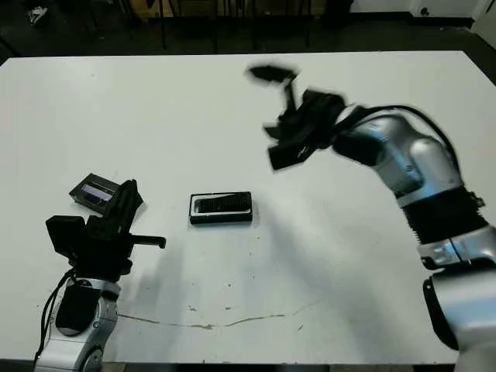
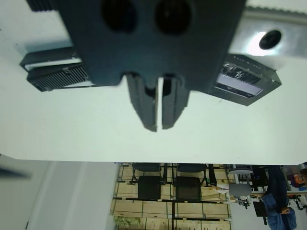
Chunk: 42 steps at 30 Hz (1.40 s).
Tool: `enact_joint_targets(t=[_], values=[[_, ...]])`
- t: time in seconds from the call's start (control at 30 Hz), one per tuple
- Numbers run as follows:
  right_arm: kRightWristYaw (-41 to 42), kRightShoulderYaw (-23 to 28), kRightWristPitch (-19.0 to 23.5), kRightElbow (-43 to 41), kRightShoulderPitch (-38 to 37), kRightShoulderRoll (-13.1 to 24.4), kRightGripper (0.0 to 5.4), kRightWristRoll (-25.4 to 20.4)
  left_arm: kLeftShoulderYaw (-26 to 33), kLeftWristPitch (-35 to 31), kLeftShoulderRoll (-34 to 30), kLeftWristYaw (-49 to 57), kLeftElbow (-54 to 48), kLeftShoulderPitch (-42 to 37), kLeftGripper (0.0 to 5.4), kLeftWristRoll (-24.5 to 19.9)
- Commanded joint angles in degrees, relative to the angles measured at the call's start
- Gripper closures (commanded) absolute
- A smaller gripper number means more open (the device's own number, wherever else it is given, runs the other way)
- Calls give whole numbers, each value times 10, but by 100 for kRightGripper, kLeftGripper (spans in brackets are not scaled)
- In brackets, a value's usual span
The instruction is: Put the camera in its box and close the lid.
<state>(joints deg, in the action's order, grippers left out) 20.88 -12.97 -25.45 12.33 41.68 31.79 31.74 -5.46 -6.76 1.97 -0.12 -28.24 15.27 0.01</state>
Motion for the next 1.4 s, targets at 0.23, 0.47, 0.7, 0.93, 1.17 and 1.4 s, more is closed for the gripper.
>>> enact_joint_targets(t=[0.23,0.47,0.7,0.93,1.17,1.4], values=[[43,31,140,-128,-144,-58,196,-153,14,-23,-8,-9,-5,8,540,-11],[34,15,221,-167,-210,-116,325,-189,22,-21,-18,-19,-3,1,540,-10],[27,6,288,-176,-231,-166,454,-208,31,-29,-23,-24,-3,-6,540,-18],[22,-13,325,-180,-242,-174,539,-185,31,-32,-28,-26,-7,-5,540,-17],[45,-41,355,-179,-240,-160,539,-164,28,-35,-24,-26,-10,-1,540,-22],[67,-72,412,-200,-248,-149,539,-137,26,-37,-28,-25,-12,-4,540,-19]])
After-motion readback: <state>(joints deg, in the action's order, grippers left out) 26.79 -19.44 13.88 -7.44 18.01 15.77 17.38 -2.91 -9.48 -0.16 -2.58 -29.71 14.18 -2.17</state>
